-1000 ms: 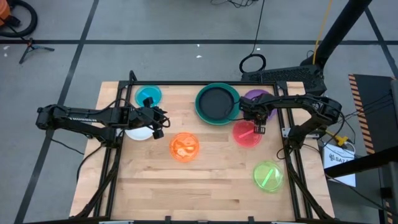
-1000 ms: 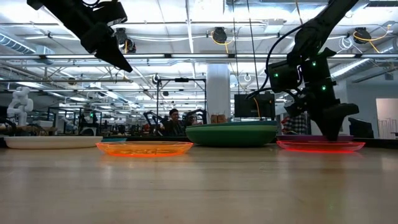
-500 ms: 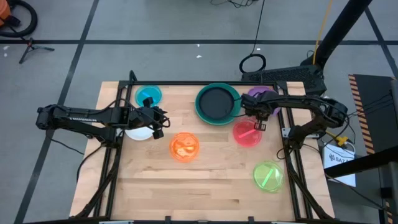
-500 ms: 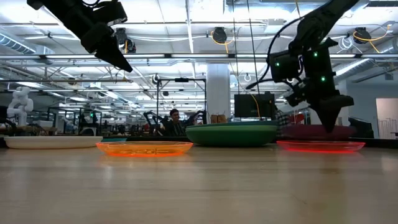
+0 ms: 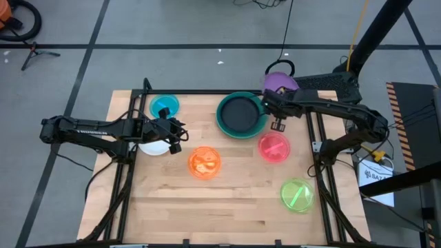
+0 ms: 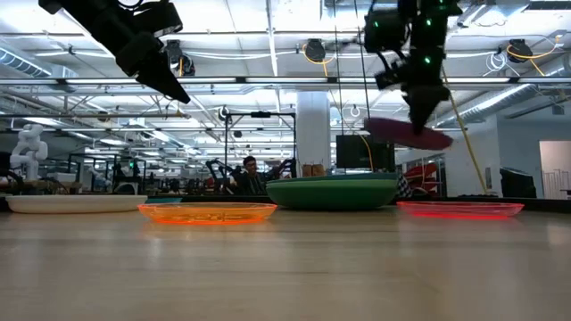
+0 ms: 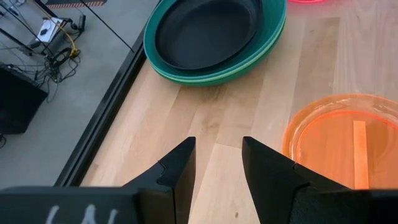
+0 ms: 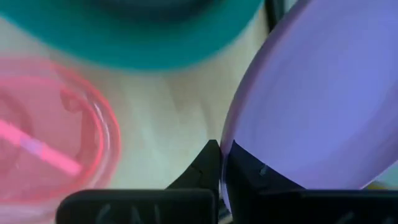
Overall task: Stack plastic plates
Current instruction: Stack the purple plate on top of the black plate
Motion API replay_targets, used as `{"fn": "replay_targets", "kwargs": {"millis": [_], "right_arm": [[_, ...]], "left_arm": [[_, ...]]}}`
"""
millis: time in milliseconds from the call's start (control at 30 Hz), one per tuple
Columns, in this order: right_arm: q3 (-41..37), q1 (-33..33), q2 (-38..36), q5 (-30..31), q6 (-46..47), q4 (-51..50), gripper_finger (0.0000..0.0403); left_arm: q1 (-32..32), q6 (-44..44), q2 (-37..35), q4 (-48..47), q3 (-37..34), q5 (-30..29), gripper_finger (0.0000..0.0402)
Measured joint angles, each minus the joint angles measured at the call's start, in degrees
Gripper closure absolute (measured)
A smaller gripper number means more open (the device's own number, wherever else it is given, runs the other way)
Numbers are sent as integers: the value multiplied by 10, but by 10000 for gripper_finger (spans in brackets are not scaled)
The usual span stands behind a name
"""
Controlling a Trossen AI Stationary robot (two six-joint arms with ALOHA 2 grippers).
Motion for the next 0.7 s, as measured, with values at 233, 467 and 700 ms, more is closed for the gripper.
{"fn": "replay_targets", "kwargs": {"millis": [233,467,700], "right_arm": [[24,71,2,-32,-25,111,400],[27,115,49,-31,-56,174,400],[63,132,129,-31,-81,165,400]], "left_arm": [[0,1,0,0,0,0,263],[0,1,0,3,0,0,263],[0,1,0,2,0,0,263]]}}
